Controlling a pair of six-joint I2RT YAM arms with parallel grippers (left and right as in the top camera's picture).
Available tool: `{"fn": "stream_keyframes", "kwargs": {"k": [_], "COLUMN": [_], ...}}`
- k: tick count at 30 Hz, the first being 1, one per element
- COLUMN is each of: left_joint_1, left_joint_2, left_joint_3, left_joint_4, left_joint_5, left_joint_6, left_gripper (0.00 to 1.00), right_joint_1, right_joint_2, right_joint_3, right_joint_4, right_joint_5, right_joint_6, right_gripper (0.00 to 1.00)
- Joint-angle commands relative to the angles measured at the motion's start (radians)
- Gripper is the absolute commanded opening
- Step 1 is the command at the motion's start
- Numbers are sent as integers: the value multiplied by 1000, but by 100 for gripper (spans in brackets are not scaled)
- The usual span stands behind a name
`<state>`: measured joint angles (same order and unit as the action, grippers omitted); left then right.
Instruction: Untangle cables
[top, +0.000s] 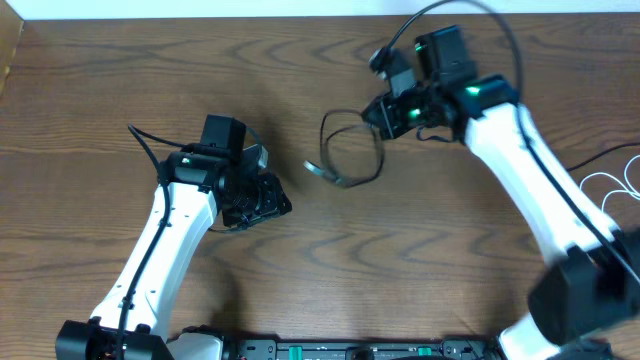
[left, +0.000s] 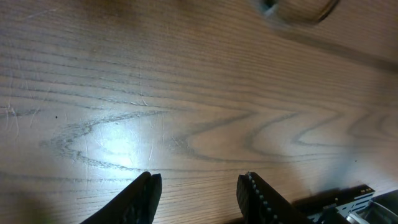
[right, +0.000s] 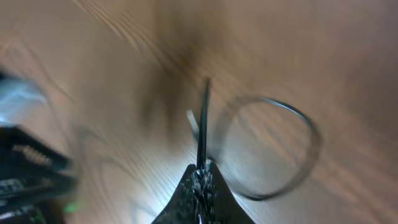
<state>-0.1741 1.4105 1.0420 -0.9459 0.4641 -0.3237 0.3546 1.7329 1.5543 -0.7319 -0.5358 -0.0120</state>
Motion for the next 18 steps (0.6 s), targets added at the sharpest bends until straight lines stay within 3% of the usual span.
{"fn": "stream_keyframes", "kwargs": {"k": [1, 8, 13, 15, 18], "left_joint_1": [-2, -2, -2, -2, -2], "left_joint_2": [2, 2, 2, 2, 2], "left_joint_3": [-6, -6, -6, -6, -6], "left_joint_4": [-6, -6, -7, -7, -5], "left_joint_5": [-13, -13, -13, -13, -13], "left_joint_6": [13, 13, 13, 13, 13], "left_gripper": [45, 45, 45, 45, 45], "right_joint_1": [-4, 8, 8, 8, 8], "right_joint_2": [-52, -68, -44, -29, -1], "right_joint_3": [3, 3, 2, 1, 1], "right_joint_4": [-3, -64, -137, -172, -212], "right_joint_5": [-13, 6, 210, 265, 296], "right_joint_6": [-4, -4, -3, 1, 18], "right_gripper": [1, 1, 2, 9, 32]}}
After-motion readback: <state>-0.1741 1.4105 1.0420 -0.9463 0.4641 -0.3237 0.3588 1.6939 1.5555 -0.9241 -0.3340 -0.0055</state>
